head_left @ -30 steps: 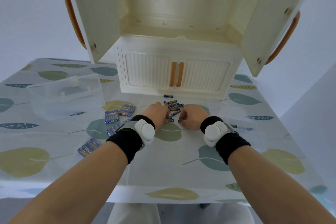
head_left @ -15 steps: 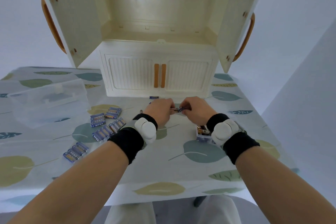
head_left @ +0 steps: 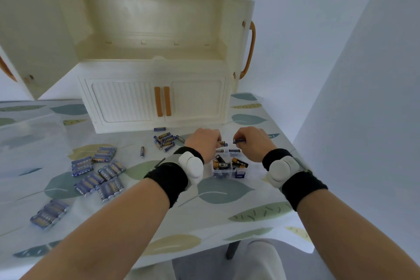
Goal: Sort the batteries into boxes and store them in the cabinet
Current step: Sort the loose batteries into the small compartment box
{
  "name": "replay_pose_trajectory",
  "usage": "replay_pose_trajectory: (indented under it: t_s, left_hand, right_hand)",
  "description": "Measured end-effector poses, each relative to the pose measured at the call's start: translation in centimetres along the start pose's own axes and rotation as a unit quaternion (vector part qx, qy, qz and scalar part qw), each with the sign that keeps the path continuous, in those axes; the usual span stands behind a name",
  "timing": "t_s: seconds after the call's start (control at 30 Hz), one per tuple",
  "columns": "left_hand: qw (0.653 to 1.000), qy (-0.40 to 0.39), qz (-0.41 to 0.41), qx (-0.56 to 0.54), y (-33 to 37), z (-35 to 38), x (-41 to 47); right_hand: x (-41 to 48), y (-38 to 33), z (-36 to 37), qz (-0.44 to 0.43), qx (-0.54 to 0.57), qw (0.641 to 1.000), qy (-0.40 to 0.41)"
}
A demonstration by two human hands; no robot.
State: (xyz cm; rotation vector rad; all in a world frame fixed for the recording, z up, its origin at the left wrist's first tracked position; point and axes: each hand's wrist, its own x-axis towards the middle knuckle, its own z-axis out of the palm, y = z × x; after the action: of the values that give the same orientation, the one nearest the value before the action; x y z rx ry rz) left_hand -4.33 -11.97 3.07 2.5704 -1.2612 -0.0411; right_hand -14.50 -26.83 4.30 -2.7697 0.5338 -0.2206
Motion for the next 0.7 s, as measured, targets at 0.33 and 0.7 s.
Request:
replay_pose_trajectory:
  t_s: [0.33, 0.7]
  left_hand:
    - [0.999, -0.042, -0.009, -0.017, -0.8, -0.5, -0.1]
    - [0.997, 0.012, -0.078, 0.017, -6.8, -3.0, -3.3]
  right_hand:
    - [1.3, -0.2, 0.4, -0.021, -0.017, 0.999, -0.031]
    - [3.7, -5.9, 1.5, -0.077, 0.002, 0.996, -0.033]
